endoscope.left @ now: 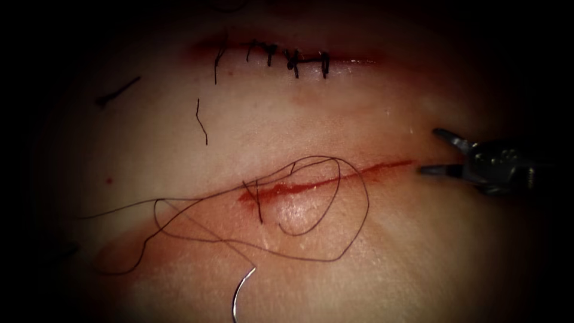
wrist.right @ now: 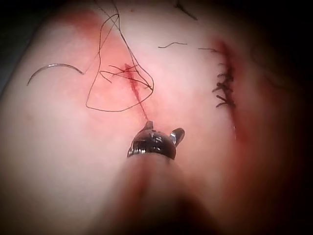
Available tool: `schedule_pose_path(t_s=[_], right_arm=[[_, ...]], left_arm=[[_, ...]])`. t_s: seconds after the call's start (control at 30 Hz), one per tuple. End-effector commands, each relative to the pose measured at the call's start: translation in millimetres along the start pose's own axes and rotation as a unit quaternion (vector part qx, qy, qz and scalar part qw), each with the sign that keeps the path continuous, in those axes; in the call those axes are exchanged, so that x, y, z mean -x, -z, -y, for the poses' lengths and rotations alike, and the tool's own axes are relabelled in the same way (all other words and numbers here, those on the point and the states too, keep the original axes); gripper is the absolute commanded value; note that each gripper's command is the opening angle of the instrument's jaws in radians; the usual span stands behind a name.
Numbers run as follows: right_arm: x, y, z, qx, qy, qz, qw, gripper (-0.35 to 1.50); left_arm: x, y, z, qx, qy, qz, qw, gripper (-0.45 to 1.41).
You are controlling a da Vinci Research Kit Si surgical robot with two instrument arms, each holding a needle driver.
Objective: Wound Closure
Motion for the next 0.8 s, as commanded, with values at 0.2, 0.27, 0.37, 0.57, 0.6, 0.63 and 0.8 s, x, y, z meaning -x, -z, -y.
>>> schedule_pose_path(t_s=[0.2,0.27,0.37,0.57,0.6,0.63,0.8], right_arm=[[-3.2,-7.9,2.5,-0.045,-0.001,-0.022,0.999,1.21],[-2.8,-9.9,3.7,-0.06,0.002,-0.013,0.998,1.19],[-1.6,-12.4,5.2,-0.074,0.001,-0.004,0.997,1.16],[1.4,-16.0,7.5,-0.076,0.009,0.009,0.997,1.13],[1.7,-16.5,7.6,-0.075,0.011,0.008,0.997,1.13],[2.1,-16.9,7.6,-0.073,0.012,0.008,0.997,1.13],[3.5,-18.5,7.3,-0.066,0.016,0.01,0.998,1.09]], left_arm=[[2.9,1.3,-1.8,0.0,0.007,-0.004,1.0,1.11],[3.2,2.0,-2.2,0.001,0.005,-0.006,1.0,1.11],[3.7,3.4,-2.9,-0.003,0.007,-0.008,1.0,1.11],[4.6,5.3,-3.7,-0.018,0.012,-0.01,1.0,1.06],[4.8,5.3,-3.8,-0.02,0.011,-0.009,1.0,1.06],[5.0,5.3,-3.9,-0.022,0.013,-0.009,1.0,1.06],[6.2,5.0,-4.2,-0.025,0.017,-0.01,1.0,1.06]])
